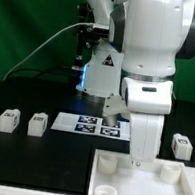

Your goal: Assemble one leg

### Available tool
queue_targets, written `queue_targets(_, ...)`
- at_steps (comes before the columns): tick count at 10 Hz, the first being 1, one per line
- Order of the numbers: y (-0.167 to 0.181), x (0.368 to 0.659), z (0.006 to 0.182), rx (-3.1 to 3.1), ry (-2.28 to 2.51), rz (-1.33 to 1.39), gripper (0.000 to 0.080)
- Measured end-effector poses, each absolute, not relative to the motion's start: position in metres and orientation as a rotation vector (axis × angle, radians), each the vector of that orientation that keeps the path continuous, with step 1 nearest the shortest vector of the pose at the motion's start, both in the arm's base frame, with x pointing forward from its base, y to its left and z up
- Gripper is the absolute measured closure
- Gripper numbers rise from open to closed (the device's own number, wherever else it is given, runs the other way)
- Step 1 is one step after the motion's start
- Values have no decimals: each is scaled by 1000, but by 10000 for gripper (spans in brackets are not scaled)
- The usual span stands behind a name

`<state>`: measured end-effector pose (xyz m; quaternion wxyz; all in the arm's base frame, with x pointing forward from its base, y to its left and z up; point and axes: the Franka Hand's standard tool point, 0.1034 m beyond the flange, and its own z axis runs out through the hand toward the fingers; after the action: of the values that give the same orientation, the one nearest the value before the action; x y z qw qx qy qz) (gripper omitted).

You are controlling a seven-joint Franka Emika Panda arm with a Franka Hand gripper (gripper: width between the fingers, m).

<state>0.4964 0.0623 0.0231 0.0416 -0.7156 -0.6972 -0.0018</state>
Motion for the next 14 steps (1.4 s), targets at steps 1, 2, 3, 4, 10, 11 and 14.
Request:
queue_targets(1,62,496,23,-2191,-2134,-5,225)
queue_targets(2,62,496,23,-2191,-2133,-5,225)
queue_targets(3,62,496,23,-2192,-2133,-5,165)
queue_targets(4,61,496,23,-2193,-2132,-5,154)
queue_targets(10,59,498,33,-2247,-2088,-5,151)
queue_targets(11,63,494,42,-2359,-1972,1,151)
queue_targets(14,93,466,53,-2658,-1541,17,151)
